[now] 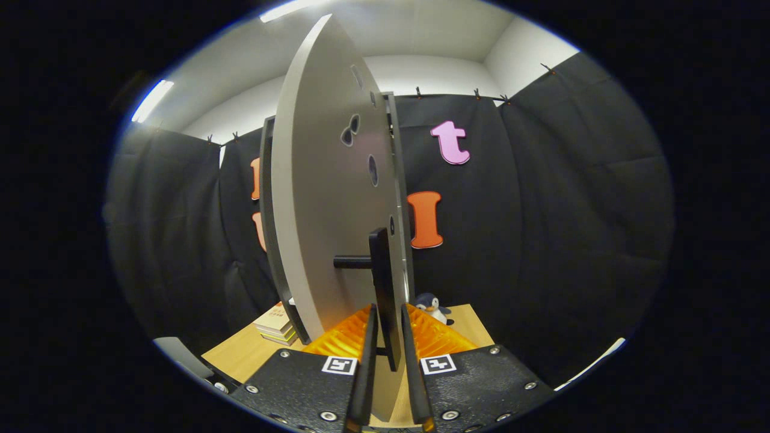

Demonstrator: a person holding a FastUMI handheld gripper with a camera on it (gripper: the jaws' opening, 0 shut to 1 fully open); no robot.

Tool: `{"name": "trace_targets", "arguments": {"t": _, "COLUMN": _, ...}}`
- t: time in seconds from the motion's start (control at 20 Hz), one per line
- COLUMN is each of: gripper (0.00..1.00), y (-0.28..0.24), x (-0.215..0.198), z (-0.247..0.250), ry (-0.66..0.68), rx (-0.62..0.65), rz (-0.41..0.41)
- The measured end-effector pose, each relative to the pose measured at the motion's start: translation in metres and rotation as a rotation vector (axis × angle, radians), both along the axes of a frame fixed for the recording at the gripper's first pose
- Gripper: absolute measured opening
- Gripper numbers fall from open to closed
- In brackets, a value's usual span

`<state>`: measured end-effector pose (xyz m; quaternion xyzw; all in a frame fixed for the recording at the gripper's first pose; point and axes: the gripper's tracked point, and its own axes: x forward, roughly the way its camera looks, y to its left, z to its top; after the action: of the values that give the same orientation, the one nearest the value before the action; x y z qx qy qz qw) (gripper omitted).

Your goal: Open the shoe cabinet door, grab the shoes and put them into the shoe cabinet, then close the shoe cabinet door.

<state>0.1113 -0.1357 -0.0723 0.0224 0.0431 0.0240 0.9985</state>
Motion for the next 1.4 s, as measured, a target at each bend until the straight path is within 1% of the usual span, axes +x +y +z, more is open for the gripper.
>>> {"name": "trace_targets", "arguments": {"t": 0.05, "gripper": 0.19, "y": -0.015, "x": 0.000, "z": 0.001, "ry": -0.010, "rx": -0.013, "rz": -0.036}}
{"name": "trace_targets", "arguments": {"t": 0.1, "gripper": 0.19, "y": -0.026, "x": 0.002, "z": 0.000, "ry": -0.017, "rx": -0.034, "rz": -0.063}}
{"name": "trace_targets", "arguments": {"t": 0.3, "gripper": 0.18, "y": -0.038, "x": 0.000, "z": -0.001, "ry": -0.010, "rx": -0.031, "rz": -0.049}}
{"name": "trace_targets", "arguments": {"t": 0.5, "gripper": 0.18, "y": -0.039, "x": -0.009, "z": -0.007, "ry": 0.003, "rx": -0.060, "rz": -0.078}}
{"name": "trace_targets", "arguments": {"t": 0.6, "gripper": 0.18, "y": -0.040, "x": -0.018, "z": -0.010, "ry": 0.019, "rx": -0.059, "rz": -0.116}}
{"name": "trace_targets", "arguments": {"t": 0.7, "gripper": 0.18, "y": -0.039, "x": -0.026, "z": -0.007, "ry": 0.020, "rx": -0.050, "rz": -0.173}}
{"name": "trace_targets", "arguments": {"t": 0.95, "gripper": 0.19, "y": -0.020, "x": -0.046, "z": -0.004, "ry": 0.024, "rx": -0.068, "rz": -0.337}}
{"name": "trace_targets", "arguments": {"t": 1.05, "gripper": 0.19, "y": -0.008, "x": -0.051, "z": -0.004, "ry": 0.022, "rx": -0.056, "rz": -0.374}}
{"name": "trace_targets", "arguments": {"t": 1.25, "gripper": 0.21, "y": 0.028, "x": -0.054, "z": -0.017, "ry": 0.043, "rx": -0.025, "rz": -0.399}}
{"name": "trace_targets", "arguments": {"t": 1.4, "gripper": 0.25, "y": 0.053, "x": -0.048, "z": -0.018, "ry": 0.036, "rx": -0.016, "rz": -0.386}}
